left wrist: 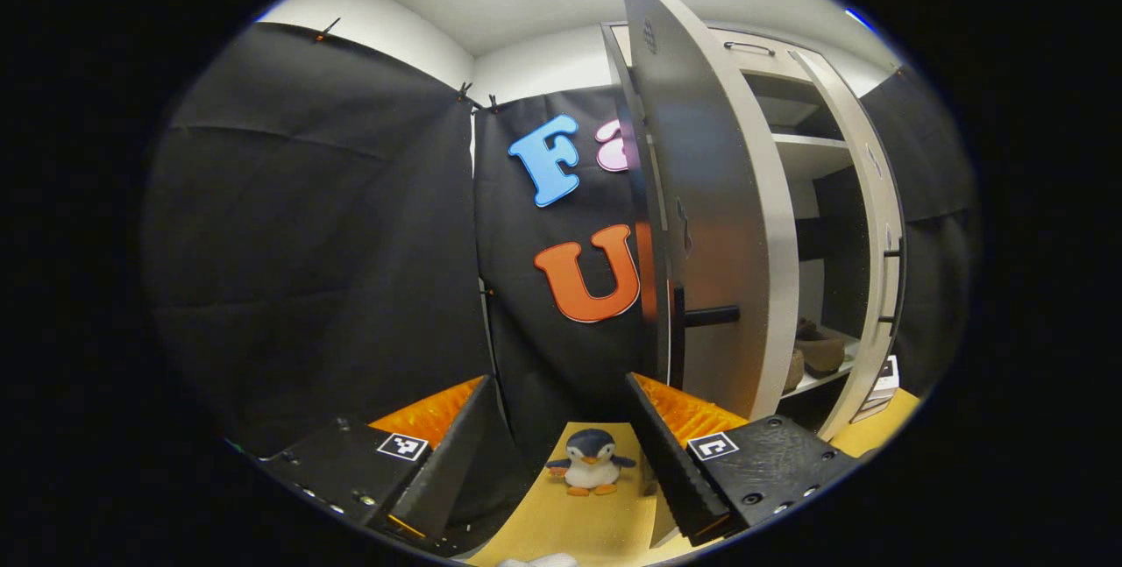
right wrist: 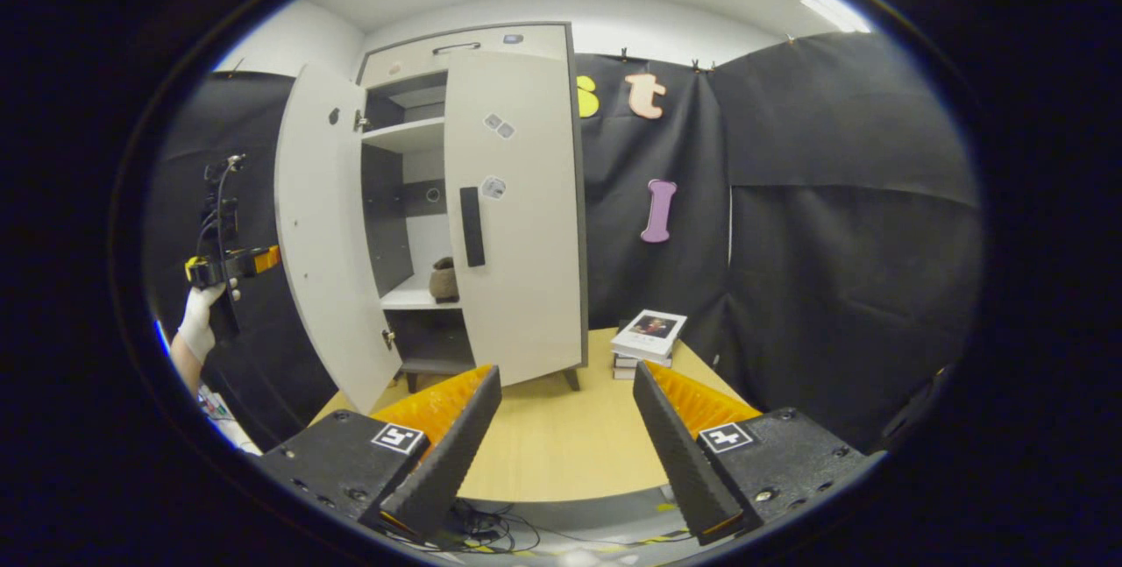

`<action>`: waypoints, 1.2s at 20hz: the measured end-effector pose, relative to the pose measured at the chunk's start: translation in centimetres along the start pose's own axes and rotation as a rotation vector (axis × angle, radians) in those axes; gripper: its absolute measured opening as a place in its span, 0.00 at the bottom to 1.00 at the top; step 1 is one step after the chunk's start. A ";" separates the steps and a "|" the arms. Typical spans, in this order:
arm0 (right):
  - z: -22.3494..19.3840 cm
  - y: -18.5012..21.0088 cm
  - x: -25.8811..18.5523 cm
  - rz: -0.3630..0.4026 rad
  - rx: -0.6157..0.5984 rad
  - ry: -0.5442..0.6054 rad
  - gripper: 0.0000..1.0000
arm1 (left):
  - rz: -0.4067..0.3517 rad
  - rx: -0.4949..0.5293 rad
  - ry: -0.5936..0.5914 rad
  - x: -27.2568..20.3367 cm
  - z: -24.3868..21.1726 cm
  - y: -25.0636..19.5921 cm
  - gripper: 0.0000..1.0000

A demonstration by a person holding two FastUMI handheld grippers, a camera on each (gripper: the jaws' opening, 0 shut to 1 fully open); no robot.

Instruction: Grab one shoe with the right hand and put it into the shoe cabinet, grab the other shoe with the left hand and put it into the shoe cabinet; then close the right door with the right hand and the left door with the left hand.

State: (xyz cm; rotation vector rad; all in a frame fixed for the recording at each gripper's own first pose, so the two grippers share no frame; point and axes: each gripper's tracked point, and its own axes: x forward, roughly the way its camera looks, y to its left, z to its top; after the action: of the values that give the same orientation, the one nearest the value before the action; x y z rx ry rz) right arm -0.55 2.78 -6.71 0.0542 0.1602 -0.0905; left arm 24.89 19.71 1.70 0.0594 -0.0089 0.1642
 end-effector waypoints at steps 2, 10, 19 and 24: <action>0.0 0.1 0.0 0.011 0.003 0.001 0.99 | -0.007 0.011 -0.001 0.1 0.1 -0.2 0.87; 0.4 -0.6 0.7 0.026 0.002 0.005 0.99 | -0.050 0.005 -0.012 -0.7 0.5 -3.9 0.86; 1.2 -1.5 1.8 0.035 -0.013 0.008 0.99 | -0.152 -0.022 -0.024 -1.1 1.0 -11.3 0.86; 1.3 -2.6 1.7 0.022 -0.009 0.007 0.99 | -0.226 0.002 -0.040 0.7 2.1 -18.3 0.92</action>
State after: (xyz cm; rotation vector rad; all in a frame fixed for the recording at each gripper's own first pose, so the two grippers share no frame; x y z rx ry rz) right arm 1.11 -0.02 -5.84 0.0470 0.1674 -0.0673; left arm 28.54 1.73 2.74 0.0654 -0.0416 -0.0633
